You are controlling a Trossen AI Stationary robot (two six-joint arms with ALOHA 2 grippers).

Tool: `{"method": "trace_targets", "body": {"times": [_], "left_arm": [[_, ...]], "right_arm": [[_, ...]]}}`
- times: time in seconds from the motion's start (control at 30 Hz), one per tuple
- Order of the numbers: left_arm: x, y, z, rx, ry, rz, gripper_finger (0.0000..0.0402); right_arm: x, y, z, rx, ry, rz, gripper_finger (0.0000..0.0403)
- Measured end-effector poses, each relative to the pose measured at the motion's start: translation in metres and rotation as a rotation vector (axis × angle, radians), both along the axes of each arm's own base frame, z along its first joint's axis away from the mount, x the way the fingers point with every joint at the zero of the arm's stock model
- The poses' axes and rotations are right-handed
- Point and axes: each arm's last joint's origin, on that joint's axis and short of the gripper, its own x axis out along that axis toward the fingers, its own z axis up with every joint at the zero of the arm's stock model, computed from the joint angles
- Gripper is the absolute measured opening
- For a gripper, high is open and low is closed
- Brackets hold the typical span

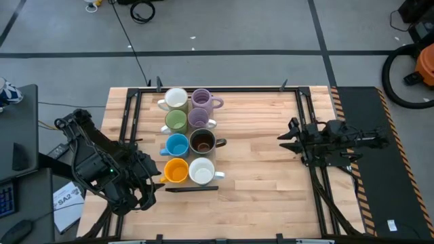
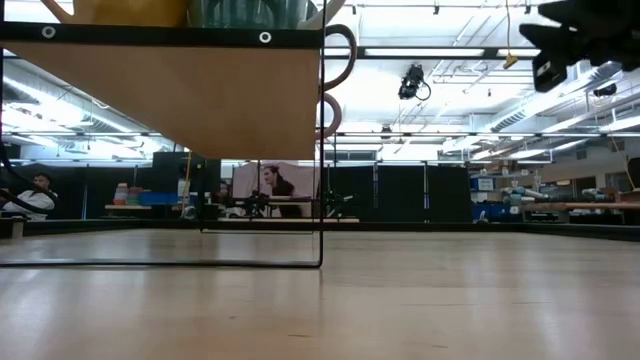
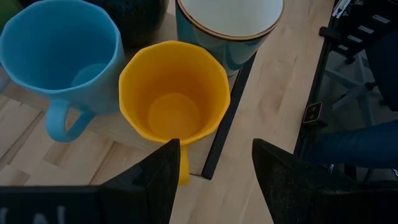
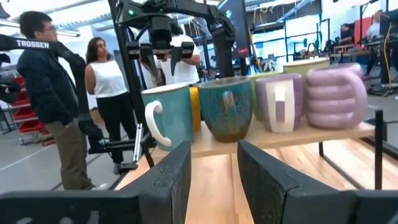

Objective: Place coffee mugs
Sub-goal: Return to Home Position

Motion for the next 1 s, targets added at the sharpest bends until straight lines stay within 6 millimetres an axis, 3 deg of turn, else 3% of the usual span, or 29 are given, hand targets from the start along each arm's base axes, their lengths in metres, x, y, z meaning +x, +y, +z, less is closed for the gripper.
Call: {"method": "trace_targets", "body": {"times": [0.43,0.6,1.0], "left_arm": [[0.000,0.000,0.000,0.001,0.000,0.000,0.0206],[0.000,0.000,0.000,0.001,0.000,0.000,0.0206],[0.003,-0.004,0.002,-0.044,-0.031,-0.009,0.0206]], "right_arm": [[0.010,0.001,-0.030,-0.005,0.023,-0.006,0.0136],[0.013,-0.001,-0.043,0.002,0.059,-0.081,0.0136],[0.014,-0.002,-0.047,-0.013,0.092,-0.107,0.0136]]}}
